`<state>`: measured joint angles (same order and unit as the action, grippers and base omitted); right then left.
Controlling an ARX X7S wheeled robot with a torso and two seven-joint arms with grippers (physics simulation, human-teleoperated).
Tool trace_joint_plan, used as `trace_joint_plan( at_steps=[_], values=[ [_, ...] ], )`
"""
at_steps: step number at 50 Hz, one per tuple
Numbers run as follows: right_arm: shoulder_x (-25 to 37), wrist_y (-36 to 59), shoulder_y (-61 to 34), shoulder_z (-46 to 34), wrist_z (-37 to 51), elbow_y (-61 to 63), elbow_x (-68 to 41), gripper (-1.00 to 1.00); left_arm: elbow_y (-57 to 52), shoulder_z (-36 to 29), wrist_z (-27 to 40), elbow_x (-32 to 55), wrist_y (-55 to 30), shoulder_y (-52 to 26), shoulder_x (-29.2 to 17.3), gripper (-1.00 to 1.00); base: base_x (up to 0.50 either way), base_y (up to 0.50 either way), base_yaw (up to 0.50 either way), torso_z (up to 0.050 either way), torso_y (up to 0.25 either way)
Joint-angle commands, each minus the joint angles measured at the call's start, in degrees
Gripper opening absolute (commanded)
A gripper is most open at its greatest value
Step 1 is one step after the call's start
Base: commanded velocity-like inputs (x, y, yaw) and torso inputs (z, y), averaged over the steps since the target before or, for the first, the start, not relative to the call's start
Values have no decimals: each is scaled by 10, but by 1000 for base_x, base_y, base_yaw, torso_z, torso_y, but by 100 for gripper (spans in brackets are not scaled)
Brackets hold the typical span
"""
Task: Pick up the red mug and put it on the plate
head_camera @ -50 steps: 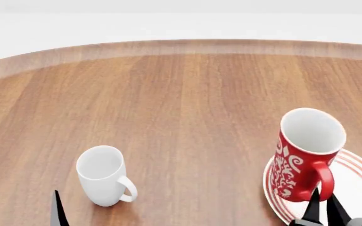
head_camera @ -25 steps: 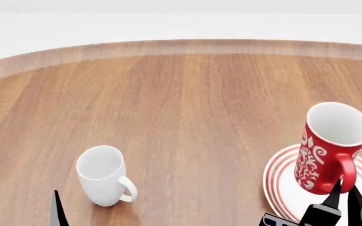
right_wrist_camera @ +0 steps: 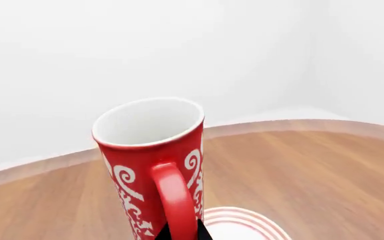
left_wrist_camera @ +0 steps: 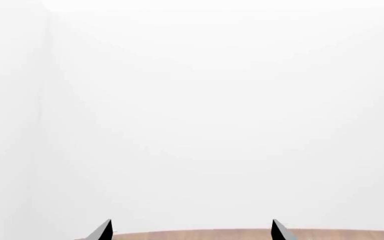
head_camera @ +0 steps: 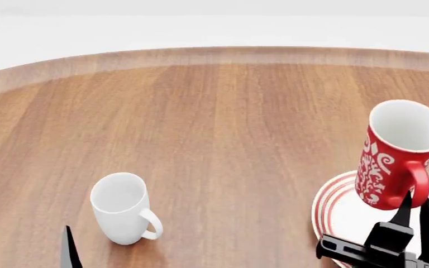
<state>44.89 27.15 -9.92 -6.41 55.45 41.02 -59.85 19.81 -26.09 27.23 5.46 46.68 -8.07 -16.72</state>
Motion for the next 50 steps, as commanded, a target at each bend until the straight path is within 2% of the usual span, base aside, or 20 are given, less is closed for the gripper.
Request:
trace_joint_plan(
  at_steps=[1,17,18,19,20,23,29,43,50],
  values=[
    [23,15,-63,-14,-75,-51,9,-100,-2,-1,0,1,-4,0,-1,100,0,0,0,0,0],
    [29,34,-65,-43,-93,-53,20,-100,-4,-2,3,2,-8,1,-2,100,0,0,0,0,0],
    [63,48,-116,-17,-139,-107,-20,-100,-4,-2,3,2,-8,1,-2,100,0,0,0,0,0],
    [97,79,-159,1,-145,-118,-66,-100,-4,-2,4,1,-9,1,-2,100,0,0,0,0,0],
    [104,94,-183,1,-152,-136,-82,-100,-4,-2,4,1,-9,1,-2,100,0,0,0,0,0],
    [99,103,-203,-13,-161,-162,-72,-100,-5,-2,4,1,-9,1,-2,100,0,0,0,0,0],
    [69,72,-269,-57,-255,-290,14,-100,-4,-3,5,1,-8,0,-2,100,0,0,0,0,2],
    [75,114,-402,-111,-356,-402,61,-100,-4,-4,6,0,-7,0,-3,100,0,0,0,0,0],
    [78,113,-423,-129,-407,-436,74,-100,-4,-4,7,0,-7,0,-3,100,0,0,0,0,0]
  ],
)
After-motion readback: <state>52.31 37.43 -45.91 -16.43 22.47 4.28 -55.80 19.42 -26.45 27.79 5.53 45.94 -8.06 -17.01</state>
